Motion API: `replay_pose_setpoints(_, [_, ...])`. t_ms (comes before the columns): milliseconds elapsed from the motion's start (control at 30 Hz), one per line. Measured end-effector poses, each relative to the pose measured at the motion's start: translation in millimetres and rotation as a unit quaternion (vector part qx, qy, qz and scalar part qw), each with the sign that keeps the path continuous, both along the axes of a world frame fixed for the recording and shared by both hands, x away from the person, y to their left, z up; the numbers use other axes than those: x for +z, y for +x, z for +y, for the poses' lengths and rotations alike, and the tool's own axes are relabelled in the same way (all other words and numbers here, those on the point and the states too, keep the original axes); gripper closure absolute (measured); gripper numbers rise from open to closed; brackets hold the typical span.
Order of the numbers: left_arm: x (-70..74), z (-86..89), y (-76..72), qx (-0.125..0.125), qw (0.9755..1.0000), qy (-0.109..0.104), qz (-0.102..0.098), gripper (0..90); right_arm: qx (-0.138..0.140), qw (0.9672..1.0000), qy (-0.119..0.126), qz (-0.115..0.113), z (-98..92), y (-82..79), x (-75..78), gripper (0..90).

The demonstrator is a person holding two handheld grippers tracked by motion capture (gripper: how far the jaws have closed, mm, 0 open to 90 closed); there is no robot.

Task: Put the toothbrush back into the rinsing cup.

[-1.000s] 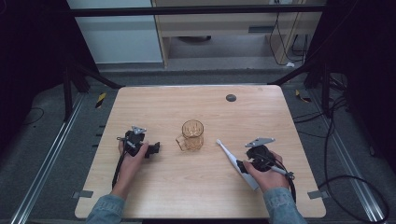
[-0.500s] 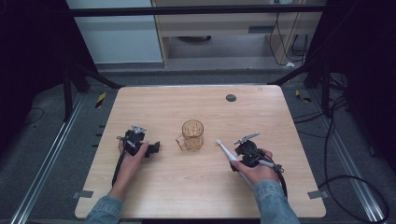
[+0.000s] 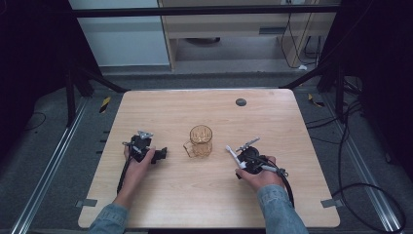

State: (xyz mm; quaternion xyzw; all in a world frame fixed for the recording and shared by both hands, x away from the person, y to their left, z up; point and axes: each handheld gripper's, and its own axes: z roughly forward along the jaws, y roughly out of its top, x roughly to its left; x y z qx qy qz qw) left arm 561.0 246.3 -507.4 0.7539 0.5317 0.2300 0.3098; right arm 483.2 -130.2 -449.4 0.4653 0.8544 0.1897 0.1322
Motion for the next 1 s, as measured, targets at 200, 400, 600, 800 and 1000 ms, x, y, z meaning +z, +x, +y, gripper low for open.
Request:
replay_pose_setpoints(200, [0.1,0.2,0.4,-0.002,1.0000,0.000,0.000,0.0,-0.008,0.9997,-0.014,0.019,-0.6,8.9,-8.3,45.4])
replay_pose_setpoints(400, [0.1,0.2,0.6,-0.003,1.0000,0.000,0.000,0.0,-0.010,0.9988,-0.025,0.041,-4.5,16.2,-11.0,48.9])
replay_pose_setpoints(600, [0.1,0.1,0.8,-0.003,1.0000,0.000,0.000,0.0,-0.008,0.9981,-0.029,0.054,-2.5,20.2,-13.5,52.9])
replay_pose_setpoints(800, [0.1,0.1,0.8,-0.003,1.0000,0.000,0.000,0.0,-0.008,0.9974,-0.032,0.064,-0.9,23.6,-16.5,56.8])
replay_pose_setpoints(1000, [0.1,0.1,0.8,-0.004,1.0000,0.001,0.000,0.0,-0.005,0.9972,-0.036,0.066,1.1,26.5,-17.2,59.1])
